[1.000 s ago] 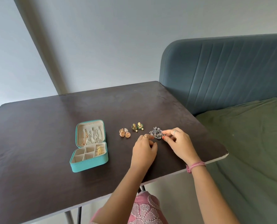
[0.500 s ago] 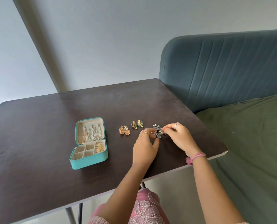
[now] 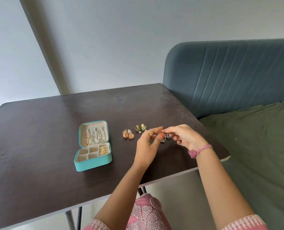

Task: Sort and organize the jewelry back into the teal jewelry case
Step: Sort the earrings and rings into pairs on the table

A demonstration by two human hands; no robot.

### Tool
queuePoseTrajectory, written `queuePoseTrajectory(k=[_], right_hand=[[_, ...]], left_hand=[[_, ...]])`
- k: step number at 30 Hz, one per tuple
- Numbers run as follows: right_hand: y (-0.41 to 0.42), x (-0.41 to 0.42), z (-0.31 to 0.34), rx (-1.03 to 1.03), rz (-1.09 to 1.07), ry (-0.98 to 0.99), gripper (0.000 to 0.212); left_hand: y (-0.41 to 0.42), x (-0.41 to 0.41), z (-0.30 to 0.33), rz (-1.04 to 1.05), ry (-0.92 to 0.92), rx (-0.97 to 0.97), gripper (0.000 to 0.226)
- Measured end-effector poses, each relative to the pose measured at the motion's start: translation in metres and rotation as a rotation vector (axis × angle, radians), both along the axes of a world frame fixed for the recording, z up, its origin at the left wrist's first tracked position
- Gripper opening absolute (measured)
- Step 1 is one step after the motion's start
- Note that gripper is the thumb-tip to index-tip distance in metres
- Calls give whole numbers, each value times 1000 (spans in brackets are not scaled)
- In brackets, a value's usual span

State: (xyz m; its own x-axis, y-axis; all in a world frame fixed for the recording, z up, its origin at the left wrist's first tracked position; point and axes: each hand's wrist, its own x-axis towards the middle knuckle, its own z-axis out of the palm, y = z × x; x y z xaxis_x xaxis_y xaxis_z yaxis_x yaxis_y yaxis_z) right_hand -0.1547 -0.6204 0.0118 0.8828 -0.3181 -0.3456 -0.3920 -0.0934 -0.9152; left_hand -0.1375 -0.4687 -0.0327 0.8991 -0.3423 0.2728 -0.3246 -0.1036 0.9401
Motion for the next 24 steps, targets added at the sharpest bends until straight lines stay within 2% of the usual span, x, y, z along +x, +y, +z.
queuePoseTrajectory(k=[6,15,19,21,24], right_hand=[[7,-2,11,29,50,-44,11],[22,-1,21,-194,147,-185,16],[19,0,13,-202,46,-304,15],[13,0,2,-349,-20,-350,12],[5,1,-16,-662,23,-263,14]], left_hand=[[9,4,7,-10,55,-77,16],[19,4,12,-6,136,-151,21],[25,-1,14,36,201,-202,21],[30,-3,10,69,243,-207,20],[36,-6,4,98,288,-208,18]])
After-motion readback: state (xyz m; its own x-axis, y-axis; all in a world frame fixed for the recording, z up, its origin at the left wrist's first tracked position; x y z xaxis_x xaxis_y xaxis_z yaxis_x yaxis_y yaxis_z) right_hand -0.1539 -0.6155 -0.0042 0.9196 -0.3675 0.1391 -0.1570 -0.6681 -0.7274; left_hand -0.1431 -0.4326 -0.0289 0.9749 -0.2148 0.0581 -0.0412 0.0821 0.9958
